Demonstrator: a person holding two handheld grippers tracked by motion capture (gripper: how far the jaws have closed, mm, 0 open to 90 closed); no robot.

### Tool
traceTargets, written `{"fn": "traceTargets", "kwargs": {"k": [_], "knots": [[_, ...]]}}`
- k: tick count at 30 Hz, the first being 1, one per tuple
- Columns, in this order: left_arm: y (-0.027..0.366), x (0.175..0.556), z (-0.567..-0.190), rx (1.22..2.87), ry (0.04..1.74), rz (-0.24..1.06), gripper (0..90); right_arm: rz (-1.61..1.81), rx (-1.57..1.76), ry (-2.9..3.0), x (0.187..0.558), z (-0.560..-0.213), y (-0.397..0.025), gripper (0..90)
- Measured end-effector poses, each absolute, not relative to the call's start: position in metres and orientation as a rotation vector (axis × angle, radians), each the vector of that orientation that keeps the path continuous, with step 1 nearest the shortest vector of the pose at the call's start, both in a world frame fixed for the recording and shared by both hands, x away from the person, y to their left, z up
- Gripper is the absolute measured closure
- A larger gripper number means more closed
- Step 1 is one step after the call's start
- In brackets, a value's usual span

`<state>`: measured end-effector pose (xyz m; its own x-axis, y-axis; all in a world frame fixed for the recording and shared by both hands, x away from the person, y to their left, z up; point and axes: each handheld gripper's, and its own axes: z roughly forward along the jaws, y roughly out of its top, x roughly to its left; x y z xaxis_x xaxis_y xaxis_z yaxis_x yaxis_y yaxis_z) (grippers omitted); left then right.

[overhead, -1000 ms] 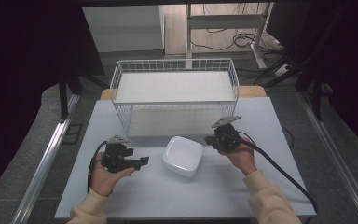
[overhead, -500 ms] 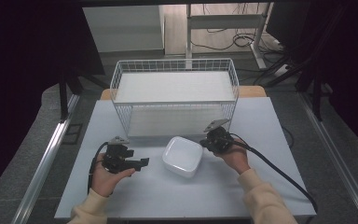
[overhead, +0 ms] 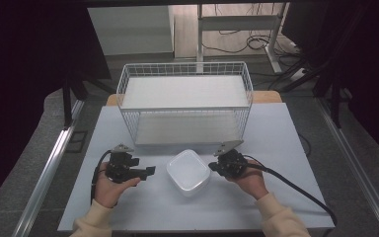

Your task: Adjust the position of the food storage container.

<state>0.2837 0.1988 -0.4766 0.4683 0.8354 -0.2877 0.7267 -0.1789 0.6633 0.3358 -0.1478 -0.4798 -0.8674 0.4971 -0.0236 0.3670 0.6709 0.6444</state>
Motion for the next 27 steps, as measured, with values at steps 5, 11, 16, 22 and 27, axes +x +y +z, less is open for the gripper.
{"fn": "traceTargets", "kwargs": {"k": [5, 11, 16, 22, 27], "knots": [[0.2, 0.284, -0.477, 1.94, 1.305, 0.175, 22.8, 0.989, 0.698, 2.717, 0.318, -0.482, -0.145, 89.2], [0.201, 0.284, -0.476, 1.94, 1.304, 0.181, 22.9, 1.007, 0.695, 2.744, 0.304, -0.483, -0.142, 89.2], [0.2, 0.283, -0.477, 1.942, 1.302, 0.181, 22.9, 0.998, 0.678, 2.787, 0.29, -0.489, -0.138, 89.2], [0.199, 0.283, -0.477, 1.946, 1.306, 0.181, 22.9, 1.048, 0.684, 2.806, 0.284, -0.489, -0.135, 89.2], [0.199, 0.283, -0.477, 1.942, 1.305, 0.184, 22.9, 1.064, 0.678, 2.812, 0.282, -0.489, -0.135, 89.3]]}}
